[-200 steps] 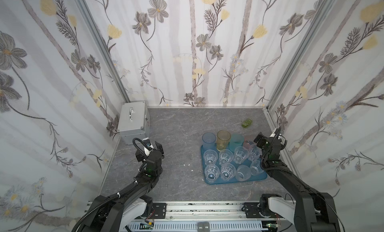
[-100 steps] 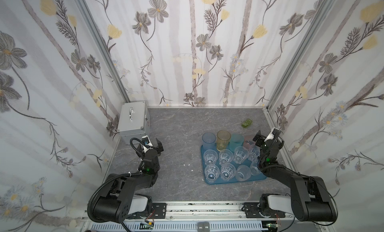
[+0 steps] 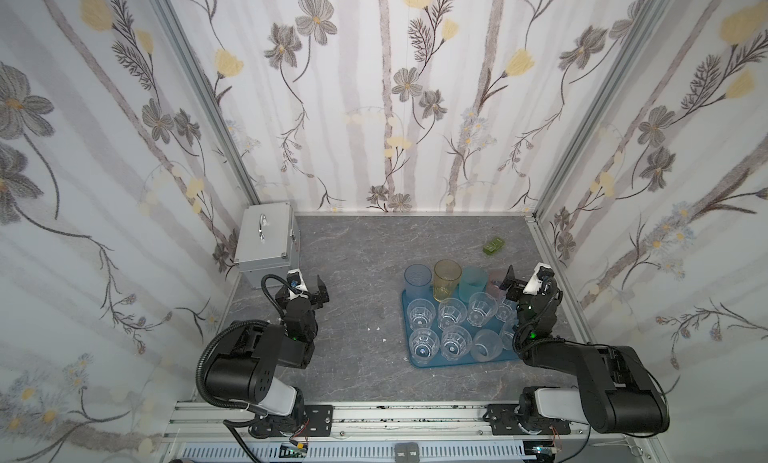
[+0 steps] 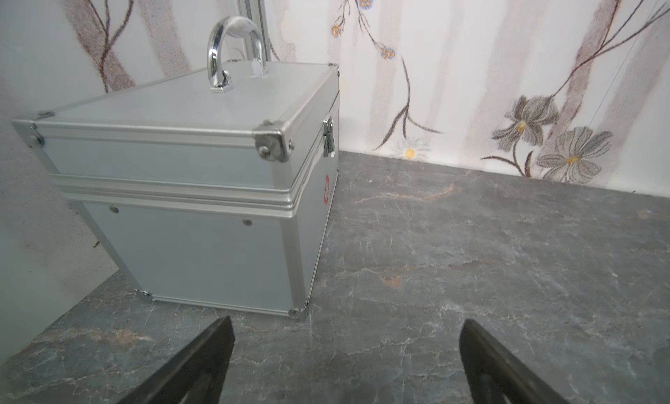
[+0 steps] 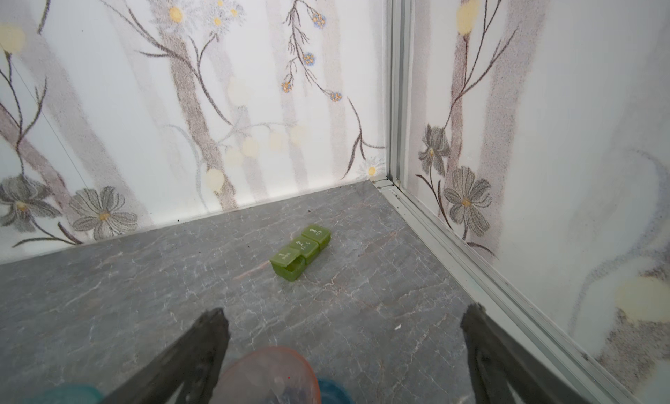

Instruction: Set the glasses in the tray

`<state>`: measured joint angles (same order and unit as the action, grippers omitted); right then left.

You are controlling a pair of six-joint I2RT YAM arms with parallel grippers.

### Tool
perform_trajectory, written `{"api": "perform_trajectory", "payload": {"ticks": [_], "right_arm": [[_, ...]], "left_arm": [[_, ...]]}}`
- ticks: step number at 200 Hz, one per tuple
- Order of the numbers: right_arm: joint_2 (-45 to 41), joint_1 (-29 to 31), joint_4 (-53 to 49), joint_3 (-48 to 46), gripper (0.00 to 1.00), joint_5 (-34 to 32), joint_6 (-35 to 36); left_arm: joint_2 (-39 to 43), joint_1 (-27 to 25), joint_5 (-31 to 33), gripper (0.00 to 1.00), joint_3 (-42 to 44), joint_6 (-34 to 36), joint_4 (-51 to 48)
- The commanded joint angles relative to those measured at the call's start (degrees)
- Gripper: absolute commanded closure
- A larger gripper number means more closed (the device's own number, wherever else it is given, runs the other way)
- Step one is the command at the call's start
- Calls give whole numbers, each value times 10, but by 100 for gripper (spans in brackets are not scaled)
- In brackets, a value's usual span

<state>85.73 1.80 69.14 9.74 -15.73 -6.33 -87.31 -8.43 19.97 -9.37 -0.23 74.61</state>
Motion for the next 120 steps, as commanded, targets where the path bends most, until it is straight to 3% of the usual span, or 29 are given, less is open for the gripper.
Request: {"api": "perform_trajectory", "payload": {"ticks": [1, 15, 78, 120], "right_arm": [[-8, 0, 52, 7, 0, 5, 9], [10, 1, 107, -5, 0, 6, 16], [2, 2, 83, 1, 0, 5, 14], [3, 2, 84, 1, 0, 1, 15]], "left_arm": [[-3, 2, -5, 0, 3, 7, 89], [-5, 4, -9, 0, 1, 5, 89], [-45, 20, 4, 0, -23, -18, 80], [-35, 56, -46, 0, -29, -51, 48]]}}
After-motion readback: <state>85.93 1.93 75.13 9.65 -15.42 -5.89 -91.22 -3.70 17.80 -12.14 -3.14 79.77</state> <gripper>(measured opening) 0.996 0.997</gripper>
